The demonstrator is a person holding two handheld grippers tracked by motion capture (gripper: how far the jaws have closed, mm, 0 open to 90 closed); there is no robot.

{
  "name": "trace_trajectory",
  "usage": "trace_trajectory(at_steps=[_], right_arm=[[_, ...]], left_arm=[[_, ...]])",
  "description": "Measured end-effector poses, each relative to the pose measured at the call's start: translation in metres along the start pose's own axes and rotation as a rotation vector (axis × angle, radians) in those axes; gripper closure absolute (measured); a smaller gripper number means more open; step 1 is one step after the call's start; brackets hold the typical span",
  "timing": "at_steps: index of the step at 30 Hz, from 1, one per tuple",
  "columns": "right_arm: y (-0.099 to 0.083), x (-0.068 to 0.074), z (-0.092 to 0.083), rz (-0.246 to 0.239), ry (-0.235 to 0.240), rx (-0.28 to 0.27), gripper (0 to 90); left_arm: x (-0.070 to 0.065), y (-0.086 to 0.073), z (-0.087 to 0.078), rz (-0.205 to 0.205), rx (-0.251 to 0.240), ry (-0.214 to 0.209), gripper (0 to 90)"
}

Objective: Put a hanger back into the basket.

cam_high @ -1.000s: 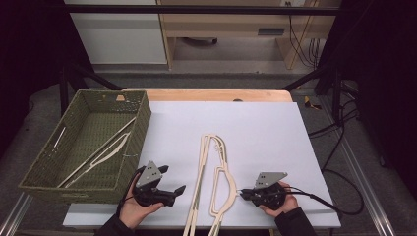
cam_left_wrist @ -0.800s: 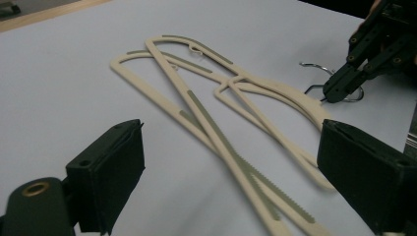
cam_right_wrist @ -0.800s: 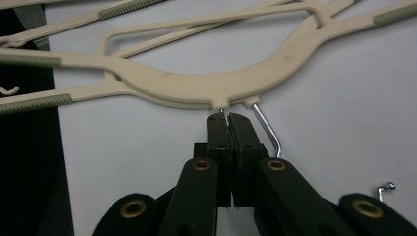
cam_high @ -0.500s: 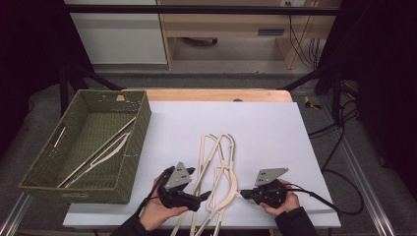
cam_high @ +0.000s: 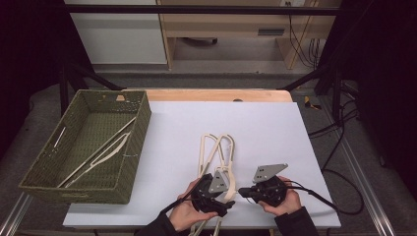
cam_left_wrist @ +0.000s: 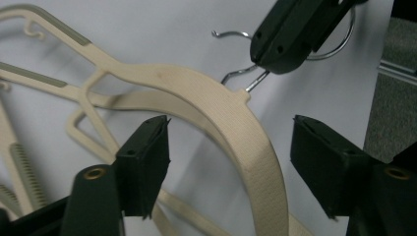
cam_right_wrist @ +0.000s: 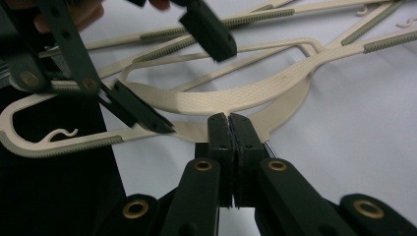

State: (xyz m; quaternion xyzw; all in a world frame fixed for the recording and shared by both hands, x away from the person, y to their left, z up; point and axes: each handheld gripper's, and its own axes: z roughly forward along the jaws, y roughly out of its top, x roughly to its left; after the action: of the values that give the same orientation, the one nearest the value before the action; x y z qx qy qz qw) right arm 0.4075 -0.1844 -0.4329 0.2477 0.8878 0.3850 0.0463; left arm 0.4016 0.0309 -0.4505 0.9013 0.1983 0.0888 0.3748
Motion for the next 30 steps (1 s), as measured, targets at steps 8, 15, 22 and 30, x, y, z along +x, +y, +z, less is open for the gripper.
trace_trajectory(at_steps=[8,15,22,30], right_arm=[[0.003,0.002,-0.002,0.012,0.000,0.004,89.3],[0.003,0.002,-0.003,0.010,0.001,-0.004,89.2],[0.008,0.005,-0.018,0.001,-0.002,-0.082,84.7],[0.009,0.004,-0.060,0.039,-0.078,-0.319,63.9]], left_arm=[[-0.002,0.001,0.012,-0.019,0.090,-0.022,55.1],[-0.005,0.001,0.011,-0.051,0.099,-0.027,65.8],[-0.008,0.003,0.002,-0.092,0.060,0.017,71.2],[-0.007,0.005,-0.017,-0.109,0.036,0.058,73.0]])
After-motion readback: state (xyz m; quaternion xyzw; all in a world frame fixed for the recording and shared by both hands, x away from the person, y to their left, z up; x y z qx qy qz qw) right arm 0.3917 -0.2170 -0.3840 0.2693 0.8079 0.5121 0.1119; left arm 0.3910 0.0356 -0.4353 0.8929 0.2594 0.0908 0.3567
